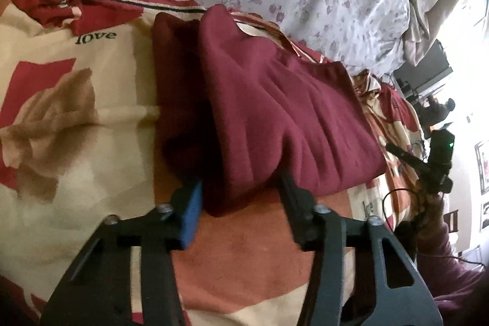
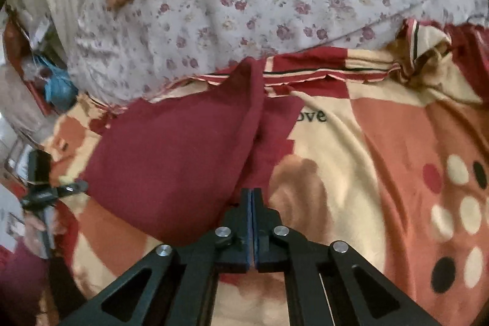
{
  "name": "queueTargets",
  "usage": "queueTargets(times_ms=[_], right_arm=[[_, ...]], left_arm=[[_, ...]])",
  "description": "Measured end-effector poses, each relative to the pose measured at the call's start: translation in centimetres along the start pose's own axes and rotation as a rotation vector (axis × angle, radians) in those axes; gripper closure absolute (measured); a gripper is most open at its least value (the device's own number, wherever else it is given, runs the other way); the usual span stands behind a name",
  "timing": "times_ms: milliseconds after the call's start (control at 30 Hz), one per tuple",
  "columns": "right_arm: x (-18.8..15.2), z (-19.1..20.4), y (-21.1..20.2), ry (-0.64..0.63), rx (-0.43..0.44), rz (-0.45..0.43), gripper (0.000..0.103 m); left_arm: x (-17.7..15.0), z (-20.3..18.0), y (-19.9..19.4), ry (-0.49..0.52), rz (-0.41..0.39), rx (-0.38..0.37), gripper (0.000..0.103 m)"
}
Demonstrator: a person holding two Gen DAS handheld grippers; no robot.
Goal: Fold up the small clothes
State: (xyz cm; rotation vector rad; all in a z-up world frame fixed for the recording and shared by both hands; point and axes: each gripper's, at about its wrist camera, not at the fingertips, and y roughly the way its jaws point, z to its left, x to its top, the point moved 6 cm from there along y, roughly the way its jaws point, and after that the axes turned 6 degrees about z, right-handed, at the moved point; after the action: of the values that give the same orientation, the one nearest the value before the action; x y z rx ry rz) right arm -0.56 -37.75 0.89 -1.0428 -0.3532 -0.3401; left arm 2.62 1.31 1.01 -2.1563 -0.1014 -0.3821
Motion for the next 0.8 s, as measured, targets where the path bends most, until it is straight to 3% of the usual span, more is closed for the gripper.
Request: queueTargets(times_ms=[67,100,167,233,267,433,533,633,700,800], right_arm=[[0.1,1.3,0.3,-0.035,0.009,-0.009,0.093],[0.1,1.9,1.1,-0.053,-0.002,0.004,0.085],[-0.2,2.7,3.2,-0.057,0.004,0.058,0.080],[-0.4,2.9,4.5,-0.039,-0.001,0.074,0.084],[-0.6,3.0,4.4,-0.039,-0.004,0.067,0.097],[-2.1,3.1,1.1,-0.089,0.009,0.055,0.098],[-3.2,1.8,2.4,-0.086,-0.031,0.114,0.098],[-2.5,1.7,1.6,-0.056,0.012,0.066,0.097],[-1.1,1.5,0.0,-0.047,-0.041,0.011,0.081],[1.4,2.3,-1.6,-0.043,-0.066,-0.070,0.072]], left_arm=[[0.0,0.2,-0.2,-0.009,-0.010,-0.006,0.072],[-0.1,0.3,-0.2,-0.018,-0.016,-0.013,0.075],[-0.4,0.8,0.0,-0.043,-0.017,-0.015,0.078],[-0.7,1.0,-0.1,-0.052,-0.022,-0.014,0.080],[-0.8,1.0,-0.3,-0.054,-0.029,-0.014,0.081],[-1.7,1.2,-1.5,-0.046,-0.045,-0.009,0.081],[-1.6,1.0,-1.7,-0.040,-0.041,-0.010,0.081],[-1.1,-0.7,-3.3,0.003,-0.074,-0.010,0.081],[-0.6,-1.9,-4.6,0.051,-0.100,0.009,0.080],[0.3,-3.5,-5.8,0.085,-0.132,0.005,0.077]])
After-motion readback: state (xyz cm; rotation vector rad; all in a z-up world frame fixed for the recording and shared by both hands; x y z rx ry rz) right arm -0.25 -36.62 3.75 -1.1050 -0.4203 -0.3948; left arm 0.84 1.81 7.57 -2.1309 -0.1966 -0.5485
